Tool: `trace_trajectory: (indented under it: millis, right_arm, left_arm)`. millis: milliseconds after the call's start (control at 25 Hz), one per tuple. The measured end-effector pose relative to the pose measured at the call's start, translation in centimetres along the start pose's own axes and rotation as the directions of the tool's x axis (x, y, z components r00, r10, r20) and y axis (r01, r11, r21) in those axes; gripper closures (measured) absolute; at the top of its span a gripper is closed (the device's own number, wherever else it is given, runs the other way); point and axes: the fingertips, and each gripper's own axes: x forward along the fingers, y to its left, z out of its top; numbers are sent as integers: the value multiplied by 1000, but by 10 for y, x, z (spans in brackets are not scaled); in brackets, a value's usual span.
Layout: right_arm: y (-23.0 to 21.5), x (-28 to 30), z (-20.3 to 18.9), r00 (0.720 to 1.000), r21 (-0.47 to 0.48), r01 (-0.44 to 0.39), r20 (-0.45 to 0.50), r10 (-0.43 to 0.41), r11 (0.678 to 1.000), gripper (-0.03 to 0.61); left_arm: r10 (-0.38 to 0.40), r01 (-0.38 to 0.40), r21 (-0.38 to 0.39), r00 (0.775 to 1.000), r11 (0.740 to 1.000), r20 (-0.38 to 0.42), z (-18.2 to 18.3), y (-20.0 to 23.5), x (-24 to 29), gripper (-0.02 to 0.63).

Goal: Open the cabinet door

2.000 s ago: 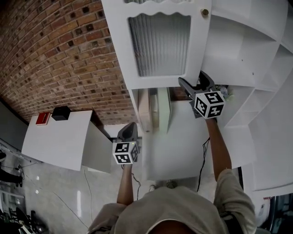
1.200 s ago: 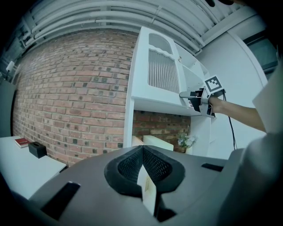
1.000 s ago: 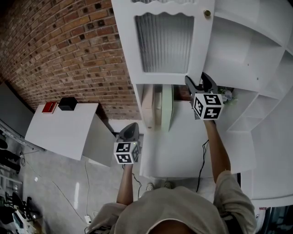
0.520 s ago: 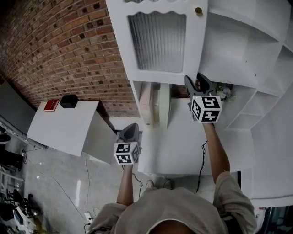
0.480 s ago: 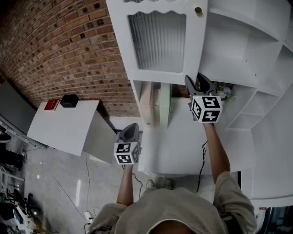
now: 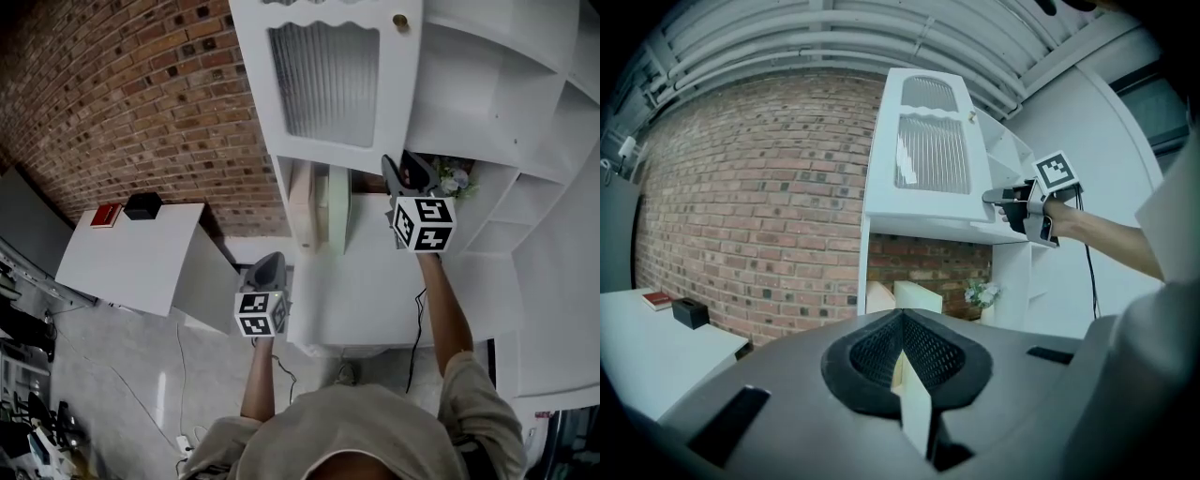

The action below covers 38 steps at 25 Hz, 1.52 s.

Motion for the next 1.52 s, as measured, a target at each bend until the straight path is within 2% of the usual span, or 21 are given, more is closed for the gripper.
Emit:
trace_trajectory:
  millis: [400, 1080, 1520]
  right_arm:
    - [41, -47, 12, 999, 1, 50, -1, -50, 999, 451]
    - [125, -97, 33, 999, -23, 42, -11, -42, 999, 482]
    - [167, -110, 43, 1000, -32, 3, -5, -4, 999, 489]
  left_arm:
    - [-29, 29, 18, 1000, 999, 2, -6, 15, -62, 588]
    - [-49, 48, 23, 998, 999, 27, -7, 30, -148, 588]
    - [-10, 10, 11, 1000, 1000, 21, -14, 43, -194, 588]
